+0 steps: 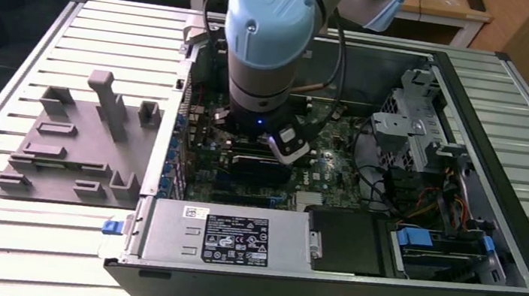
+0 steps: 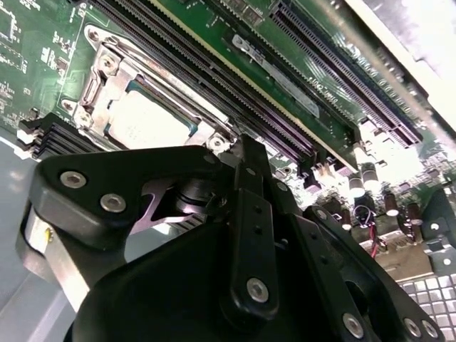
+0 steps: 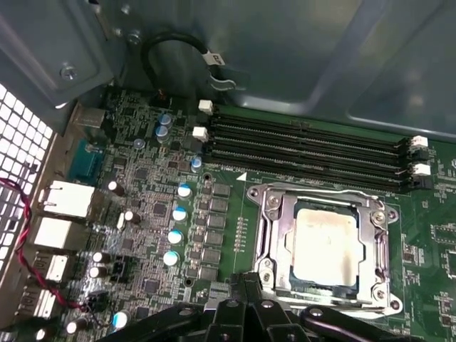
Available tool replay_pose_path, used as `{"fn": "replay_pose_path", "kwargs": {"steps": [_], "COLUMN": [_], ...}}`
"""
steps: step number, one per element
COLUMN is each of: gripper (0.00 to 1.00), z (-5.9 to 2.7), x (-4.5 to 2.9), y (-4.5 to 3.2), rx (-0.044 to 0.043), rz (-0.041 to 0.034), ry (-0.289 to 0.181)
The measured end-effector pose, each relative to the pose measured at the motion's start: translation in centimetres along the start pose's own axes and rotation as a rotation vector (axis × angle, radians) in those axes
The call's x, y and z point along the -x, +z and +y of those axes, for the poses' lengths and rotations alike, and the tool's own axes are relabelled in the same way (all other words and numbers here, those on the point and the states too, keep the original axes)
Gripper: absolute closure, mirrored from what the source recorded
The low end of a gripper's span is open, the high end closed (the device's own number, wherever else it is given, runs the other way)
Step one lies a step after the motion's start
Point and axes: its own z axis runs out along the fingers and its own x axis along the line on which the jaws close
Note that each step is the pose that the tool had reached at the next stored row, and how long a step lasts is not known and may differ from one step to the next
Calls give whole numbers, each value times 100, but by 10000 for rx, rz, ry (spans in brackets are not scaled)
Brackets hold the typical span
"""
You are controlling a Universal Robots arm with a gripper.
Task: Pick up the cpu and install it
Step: 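Install the second cpu locking lever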
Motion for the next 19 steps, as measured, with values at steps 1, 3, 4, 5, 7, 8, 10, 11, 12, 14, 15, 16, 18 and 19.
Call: {"fn": "replay_pose_path", "kwargs": {"steps": [1,3,4,5,7,8,10,11,12,14,15,16,18,19], "gripper": [89,89,89,89,89,89,89,89,89,89,89,89,89,89], "z": [-2,-5,-6,-8,-10,-11,-13,-14,-15,-15,-16,-16,-16,-16], "x": [0,-1,-1,-1,-2,-2,-2,-3,-4,-5,-6,-6,-6,-6], "y": [6,16,20,23,30,32,36,38,40,46,46,46,46,44], "rx": [45,112,137,156,172,173,171,169,170,173,170,168,167,169], "rz": [-11,-29,-36,-43,-52,-54,-60,-64,-67,-73,-75,-74,-74,-76], "ry": [13,37,47,57,77,86,104,113,123,136,141,143,144,143]}}
